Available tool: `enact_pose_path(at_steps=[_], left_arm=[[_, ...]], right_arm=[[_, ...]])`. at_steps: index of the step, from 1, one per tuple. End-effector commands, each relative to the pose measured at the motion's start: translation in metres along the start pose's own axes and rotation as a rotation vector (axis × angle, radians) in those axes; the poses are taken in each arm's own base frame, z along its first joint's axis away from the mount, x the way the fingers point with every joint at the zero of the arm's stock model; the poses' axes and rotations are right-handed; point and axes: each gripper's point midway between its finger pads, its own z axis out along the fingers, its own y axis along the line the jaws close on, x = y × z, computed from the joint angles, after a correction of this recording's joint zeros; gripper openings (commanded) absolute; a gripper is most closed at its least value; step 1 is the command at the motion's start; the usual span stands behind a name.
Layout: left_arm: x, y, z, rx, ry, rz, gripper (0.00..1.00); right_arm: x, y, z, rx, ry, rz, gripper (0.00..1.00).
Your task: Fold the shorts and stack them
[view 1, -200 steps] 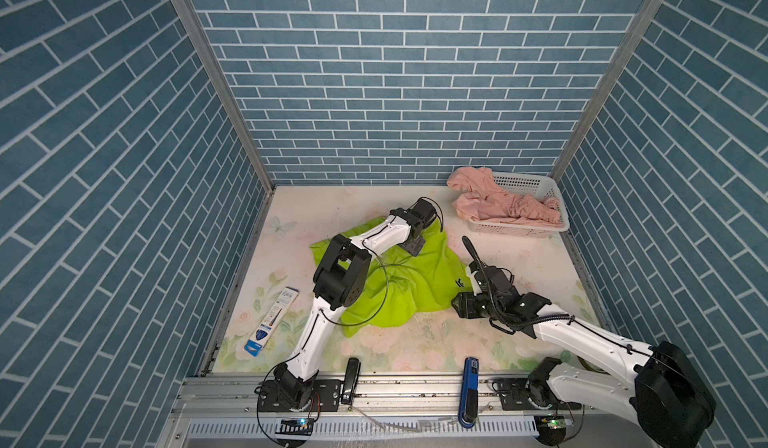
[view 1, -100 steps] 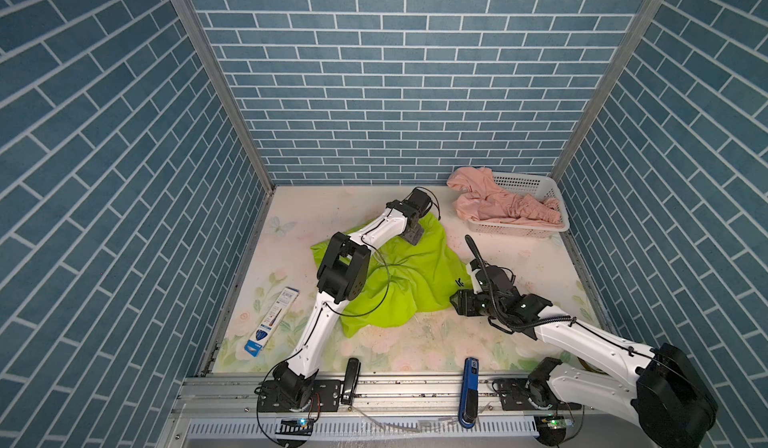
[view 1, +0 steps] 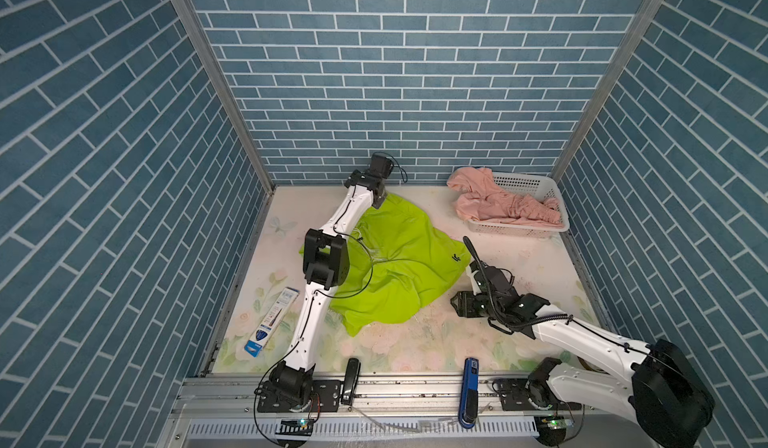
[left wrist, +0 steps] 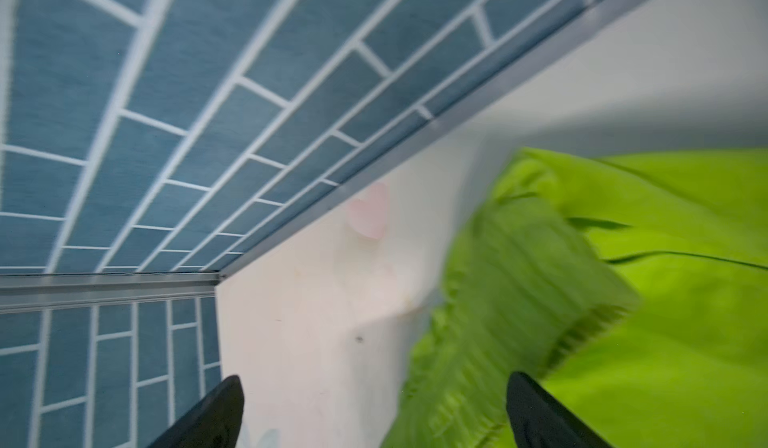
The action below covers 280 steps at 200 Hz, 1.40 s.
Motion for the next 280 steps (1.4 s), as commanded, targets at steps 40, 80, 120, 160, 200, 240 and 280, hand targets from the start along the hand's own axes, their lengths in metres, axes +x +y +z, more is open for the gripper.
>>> enact_pose_path(at_steps=[40,80,120,160,200,240,280], left_arm=[[0.042,0.094,0.014,-0.177,0.139,-0.069,1.00],[0.086,0.085,-0.025,0.085,0.235,-0.301,1.00],[0.083,0.007,-0.082,0.478,0.133,-0.399,1.00],[0.053,-0.086,-0.118,0.626,0.023,-0.110,1.00],[0.032,-0.138,-0.093,0.699,0.010,-0.051,1.00],[0.009,-0.166,-0.061,0.745,-0.045,-0.036,1.00],[-0.003,-0.148,-0.017,0.640,-0.074,-0.041,1.00]], right_arm=[[-0.030,0.017,0.011,0.008,0.008,-0.081,0.67],[-0.047,0.022,0.033,-0.008,0.022,-0.033,0.67],[-0.048,0.023,0.051,-0.033,0.050,0.000,0.67],[-0.044,0.024,0.055,-0.056,0.054,0.003,0.67],[-0.039,0.023,0.049,-0.088,0.017,0.015,0.63],[-0.033,0.023,0.050,-0.097,0.030,0.017,0.52],[-0.025,0.014,0.046,-0.079,0.019,0.055,0.55]])
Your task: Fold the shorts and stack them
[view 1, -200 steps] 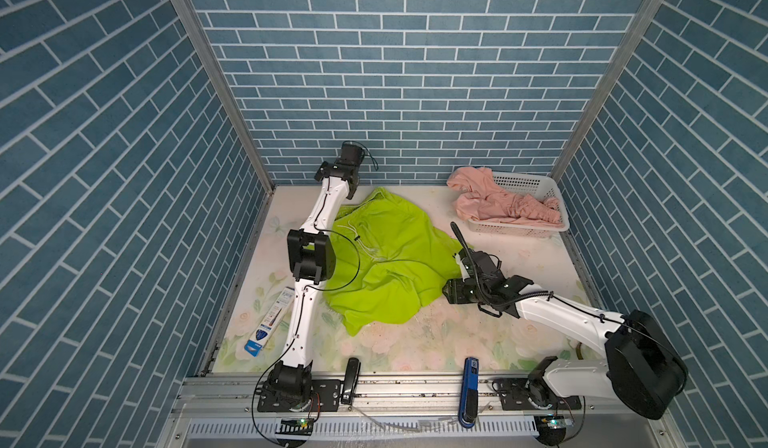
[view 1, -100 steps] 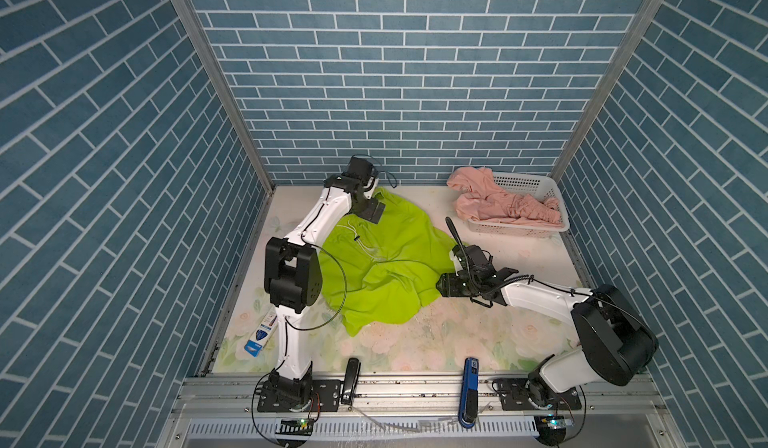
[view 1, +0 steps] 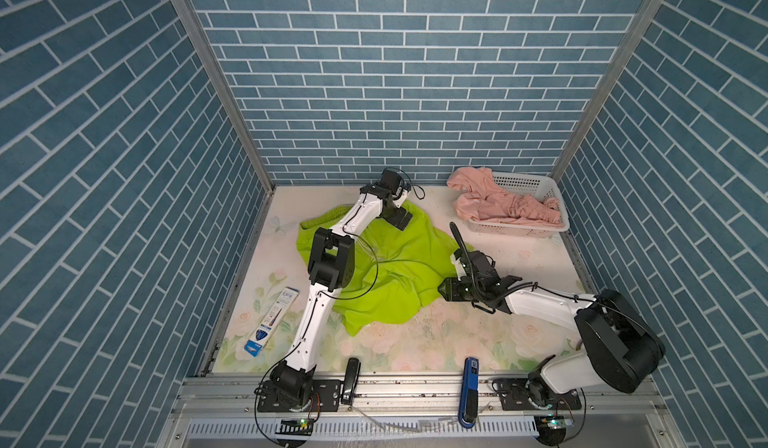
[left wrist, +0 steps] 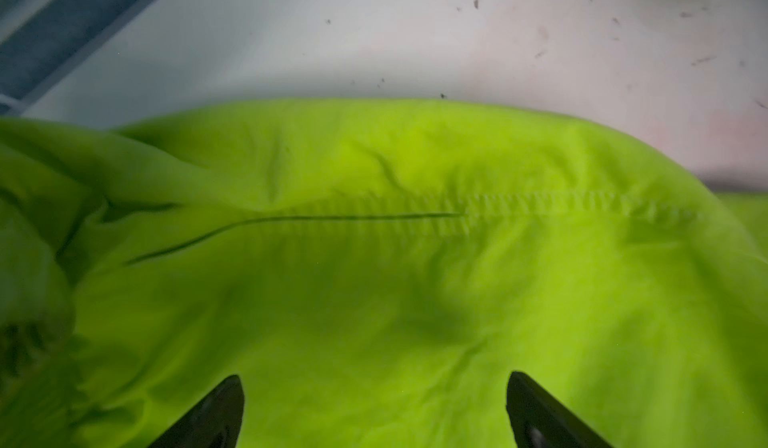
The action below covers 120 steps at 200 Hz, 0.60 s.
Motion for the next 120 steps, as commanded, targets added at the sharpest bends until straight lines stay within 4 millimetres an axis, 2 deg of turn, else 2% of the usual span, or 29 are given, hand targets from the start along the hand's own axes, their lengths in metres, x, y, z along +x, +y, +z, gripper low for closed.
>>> enact_pose_path(at_steps=[1,25,63,105,120], left_arm=[[-0.013,0.028,-0.003,-0.052,-0.047,0.013,1.00],[-0.011,0.069,0.008,-0.106,-0.078,-0.035,1.00],[-0.003,0.126,0.003,-0.150,-0.112,-0.138,1.00],[0.017,0.189,-0.016,-0.364,-0.069,-0.190,1.00],[0.024,0.202,-0.029,-0.389,-0.052,-0.231,1.00]], right_arm=[[0.002,-0.004,-0.006,0.006,-0.023,0.042,0.55],[0.003,-0.009,-0.008,0.027,-0.030,0.046,0.57],[-0.003,-0.006,-0.003,0.028,-0.026,0.036,0.59],[-0.010,0.002,0.002,0.027,0.014,-0.019,0.60],[-0.014,0.005,-0.001,0.025,0.010,-0.034,0.60]])
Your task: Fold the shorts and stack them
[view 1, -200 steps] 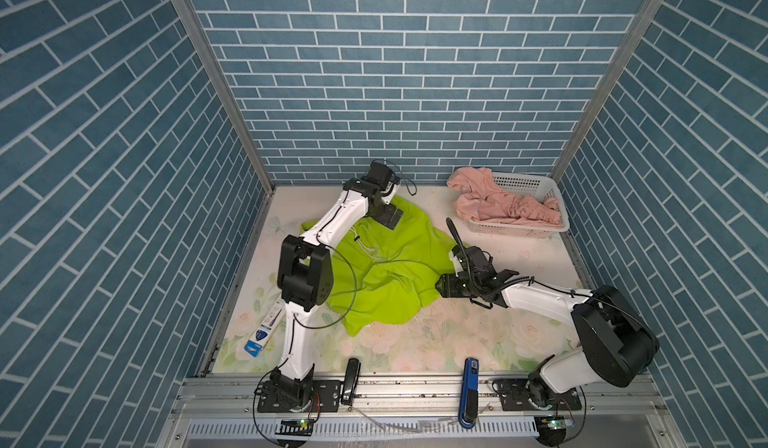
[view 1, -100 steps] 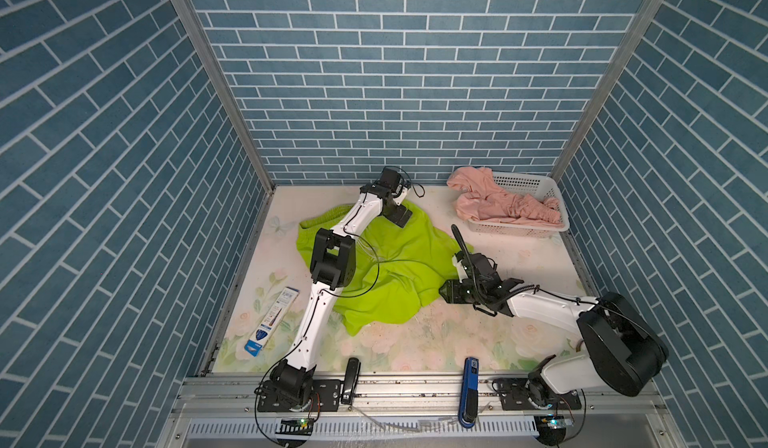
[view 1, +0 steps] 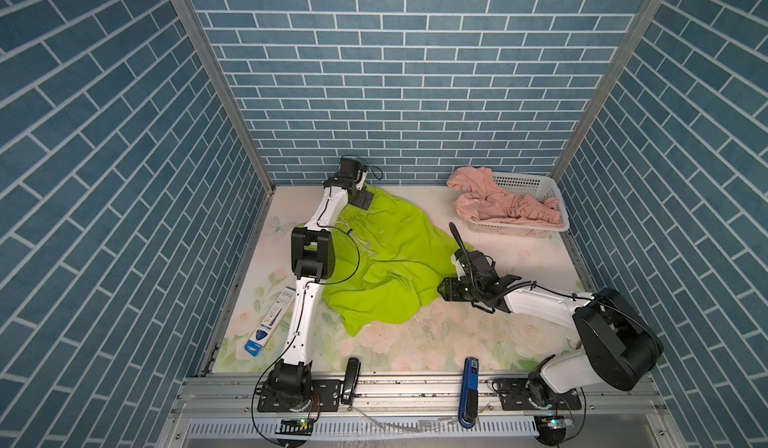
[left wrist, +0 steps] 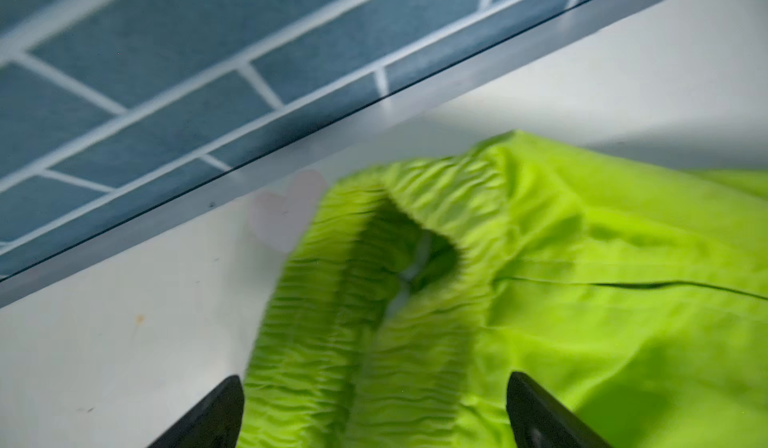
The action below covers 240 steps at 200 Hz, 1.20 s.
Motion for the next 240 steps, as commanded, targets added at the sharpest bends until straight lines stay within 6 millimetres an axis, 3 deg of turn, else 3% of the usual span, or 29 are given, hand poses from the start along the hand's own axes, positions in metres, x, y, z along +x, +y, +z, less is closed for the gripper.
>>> enact_pose_path(at_steps=[1,31,37,63,85,97,116,138,154,167,188,213,240], left_arm=[[0.001,0.024,-0.007,-0.093,0.023,-0.037,1.00],[0.004,0.025,-0.052,-0.066,0.071,-0.120,1.00],[0.015,0.021,-0.056,-0.062,0.110,-0.146,1.00],[0.050,0.008,-0.113,-0.036,0.191,-0.310,1.00],[0.088,-0.011,-0.148,0.022,0.204,-0.419,1.00],[0.108,-0.023,-0.169,0.061,0.205,-0.466,1.00],[0.142,-0.038,-0.192,0.105,0.225,-0.512,1.00],[0.183,-0.035,-0.200,0.030,0.274,-0.531,1.00],[0.200,-0.036,-0.199,0.011,0.289,-0.546,1.00],[0.206,-0.041,-0.195,0.021,0.294,-0.563,1.00],[0.213,-0.048,-0.191,0.047,0.301,-0.574,1.00],[0.219,-0.043,-0.192,0.015,0.306,-0.568,1.00],[0.223,-0.040,-0.193,0.000,0.313,-0.570,1.00]], right_arm=[[-0.007,0.004,-0.004,0.006,0.005,-0.033,0.60],[-0.012,0.021,-0.015,-0.058,-0.006,-0.101,0.61],[-0.010,0.028,-0.017,-0.079,-0.001,-0.130,0.61],[0.011,0.061,-0.025,-0.181,0.046,-0.277,0.62],[0.034,0.087,-0.022,-0.227,0.108,-0.399,0.63],[0.044,0.095,-0.017,-0.235,0.142,-0.444,0.64],[0.050,0.091,-0.006,-0.186,0.176,-0.469,0.64],[0.050,0.081,0.004,-0.123,0.186,-0.473,0.64],[0.047,0.075,0.008,-0.084,0.188,-0.461,0.62],[0.045,0.072,0.011,-0.057,0.193,-0.456,0.58],[0.048,0.084,0.016,-0.116,0.210,-0.479,0.57],[0.048,0.092,0.023,-0.158,0.203,-0.481,0.57],[0.051,0.086,0.037,-0.106,0.257,-0.490,0.52]])
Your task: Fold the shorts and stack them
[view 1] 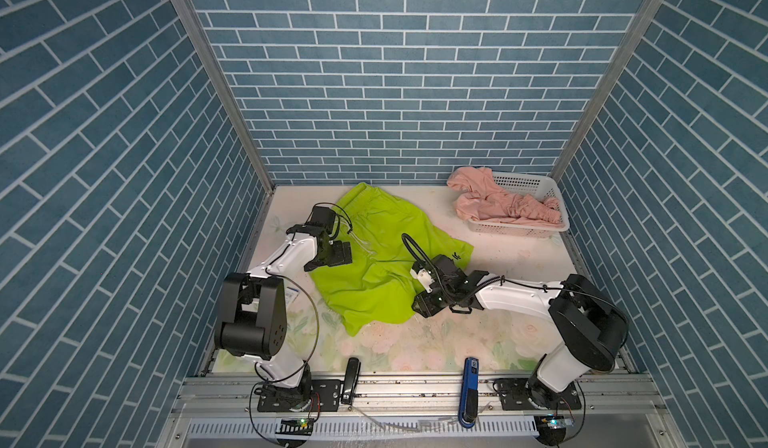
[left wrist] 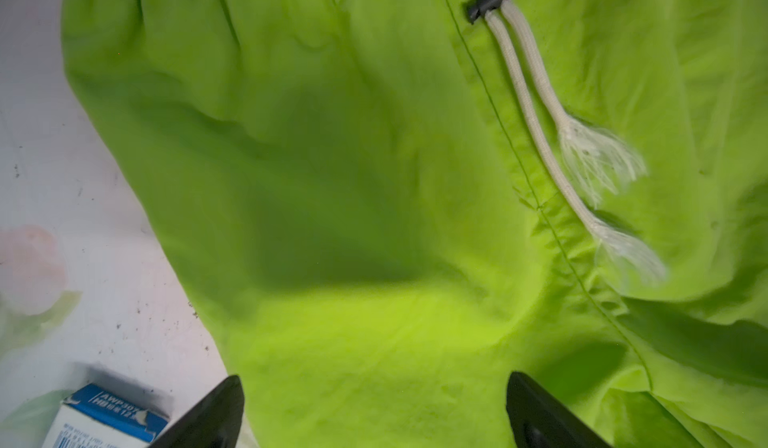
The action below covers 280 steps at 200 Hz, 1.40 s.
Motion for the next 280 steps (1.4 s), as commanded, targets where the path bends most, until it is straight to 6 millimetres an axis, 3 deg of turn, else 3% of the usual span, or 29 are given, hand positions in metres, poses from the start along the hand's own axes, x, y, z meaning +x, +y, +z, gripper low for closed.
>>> enact_pose_path(at_steps=[1,9,27,43,86,113,128,154,170,185,207,238,280], left_arm=[[0.000,0.005,-0.004,-0.020,-0.020,-0.015,1.00],[0.001,0.007,-0.003,-0.028,-0.013,-0.020,1.00],[0.003,0.010,0.000,-0.042,-0.005,-0.019,1.00],[0.004,0.010,0.002,-0.042,0.002,-0.019,1.00],[0.009,0.006,0.001,-0.018,0.028,-0.031,1.00],[0.010,0.019,-0.011,-0.080,0.006,-0.031,1.00],[0.007,0.024,-0.013,-0.110,-0.011,-0.031,1.00],[-0.012,0.003,-0.013,-0.011,-0.061,-0.016,1.00],[-0.031,-0.006,-0.012,0.019,-0.113,0.017,1.00],[-0.052,0.009,-0.008,-0.104,-0.134,0.042,1.00],[-0.076,0.038,0.006,-0.222,-0.110,0.018,1.00],[-0.096,0.069,0.020,-0.273,-0.095,-0.038,1.00],[-0.100,0.074,0.044,-0.171,-0.090,-0.093,1.00]], right_arm=[[-0.004,0.000,0.011,0.012,0.038,-0.040,0.51],[-0.003,-0.003,0.015,0.029,0.058,-0.036,0.43],[0.000,-0.013,0.014,0.082,0.090,-0.030,0.13],[-0.001,-0.023,0.005,0.118,0.102,-0.025,0.00],[0.014,-0.073,-0.030,0.200,0.178,0.032,0.00],[0.024,-0.110,-0.053,0.274,0.238,0.074,0.00],[0.017,-0.115,-0.063,0.275,0.213,0.085,0.20],[-0.008,-0.086,-0.081,0.126,0.099,0.113,0.41],[-0.021,-0.078,-0.096,0.107,0.016,0.130,0.49],[-0.022,-0.080,-0.105,0.138,-0.025,0.155,0.51],[-0.007,-0.082,-0.109,0.158,-0.053,0.212,0.53],[0.031,-0.093,-0.110,0.215,-0.096,0.404,0.57],[0.056,-0.096,-0.106,0.186,-0.205,0.553,0.63]])
